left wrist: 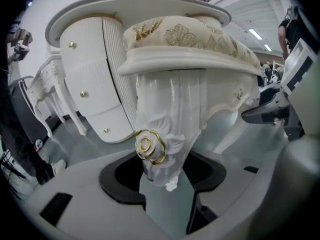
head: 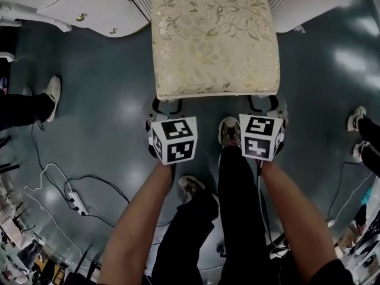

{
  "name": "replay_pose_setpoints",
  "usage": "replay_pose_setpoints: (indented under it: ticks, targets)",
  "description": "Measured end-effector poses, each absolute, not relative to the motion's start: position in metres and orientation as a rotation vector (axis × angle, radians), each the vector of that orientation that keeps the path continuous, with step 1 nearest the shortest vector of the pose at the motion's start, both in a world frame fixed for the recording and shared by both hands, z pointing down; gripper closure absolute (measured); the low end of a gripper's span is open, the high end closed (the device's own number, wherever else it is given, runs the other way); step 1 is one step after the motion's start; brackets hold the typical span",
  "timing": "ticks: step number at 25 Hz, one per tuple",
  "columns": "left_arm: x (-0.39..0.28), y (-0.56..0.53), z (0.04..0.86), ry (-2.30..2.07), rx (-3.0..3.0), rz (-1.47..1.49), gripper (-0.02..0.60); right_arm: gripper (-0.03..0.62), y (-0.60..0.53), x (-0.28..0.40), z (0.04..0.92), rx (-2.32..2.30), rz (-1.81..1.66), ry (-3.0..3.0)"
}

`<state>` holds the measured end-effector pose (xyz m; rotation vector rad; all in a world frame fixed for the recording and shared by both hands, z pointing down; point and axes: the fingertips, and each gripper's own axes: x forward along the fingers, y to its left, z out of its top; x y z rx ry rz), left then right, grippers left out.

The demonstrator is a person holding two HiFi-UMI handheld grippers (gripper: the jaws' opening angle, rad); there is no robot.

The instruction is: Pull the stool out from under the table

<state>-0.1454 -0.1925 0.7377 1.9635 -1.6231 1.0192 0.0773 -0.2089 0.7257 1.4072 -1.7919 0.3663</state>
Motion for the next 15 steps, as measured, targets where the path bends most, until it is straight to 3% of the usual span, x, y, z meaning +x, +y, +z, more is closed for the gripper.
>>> replay_pose_setpoints:
  ticks: [15]
  targets:
    - [-0.136,-0.182,0.738,-1.547,1.893,1.011,0.337,0.361,-0.204,0.085,0.718,1.320,0.425,-1.716]
